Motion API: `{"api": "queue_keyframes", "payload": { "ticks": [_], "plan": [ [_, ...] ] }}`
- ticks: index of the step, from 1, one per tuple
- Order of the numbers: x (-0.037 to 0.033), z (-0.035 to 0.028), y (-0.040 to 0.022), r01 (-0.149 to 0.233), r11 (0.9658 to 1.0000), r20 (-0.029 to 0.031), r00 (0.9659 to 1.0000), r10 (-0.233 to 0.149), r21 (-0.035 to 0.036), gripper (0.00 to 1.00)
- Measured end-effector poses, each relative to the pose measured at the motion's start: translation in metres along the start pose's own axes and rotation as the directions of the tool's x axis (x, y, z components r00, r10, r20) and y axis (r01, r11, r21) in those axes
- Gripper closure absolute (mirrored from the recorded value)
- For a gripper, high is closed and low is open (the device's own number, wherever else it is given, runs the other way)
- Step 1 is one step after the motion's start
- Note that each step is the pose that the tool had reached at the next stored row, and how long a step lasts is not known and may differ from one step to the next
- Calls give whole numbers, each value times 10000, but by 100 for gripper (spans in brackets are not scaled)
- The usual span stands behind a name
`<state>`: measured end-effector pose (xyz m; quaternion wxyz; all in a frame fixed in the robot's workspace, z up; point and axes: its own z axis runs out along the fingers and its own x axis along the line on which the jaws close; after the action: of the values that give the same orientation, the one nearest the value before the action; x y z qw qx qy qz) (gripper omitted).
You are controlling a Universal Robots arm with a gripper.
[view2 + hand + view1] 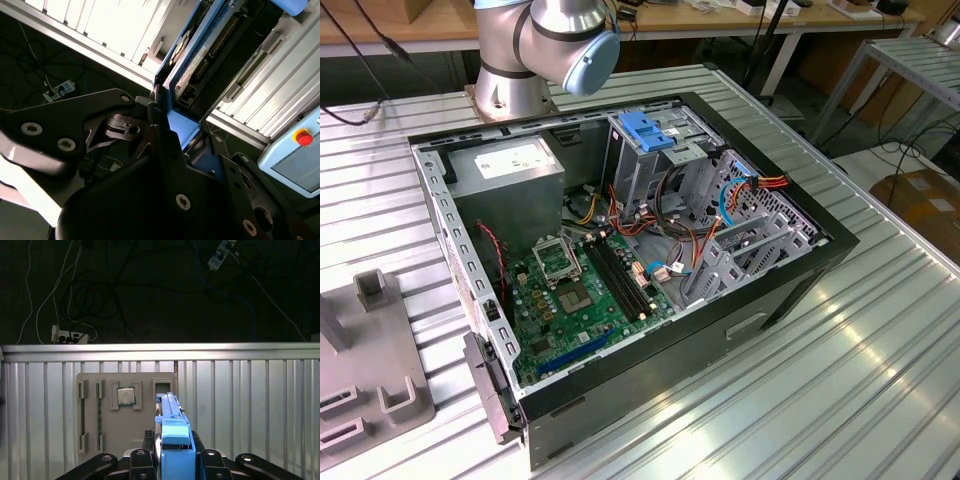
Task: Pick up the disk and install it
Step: 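Pick up the disk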
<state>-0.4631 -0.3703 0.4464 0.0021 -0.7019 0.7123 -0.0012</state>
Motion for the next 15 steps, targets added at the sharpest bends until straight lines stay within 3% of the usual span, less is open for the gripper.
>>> {"api": "queue_keyframes", "payload": {
  "ticks": [15],
  "plan": [
    [0,-202,-1,0,10000,0,10000,0,-1,63]
  ]
}}
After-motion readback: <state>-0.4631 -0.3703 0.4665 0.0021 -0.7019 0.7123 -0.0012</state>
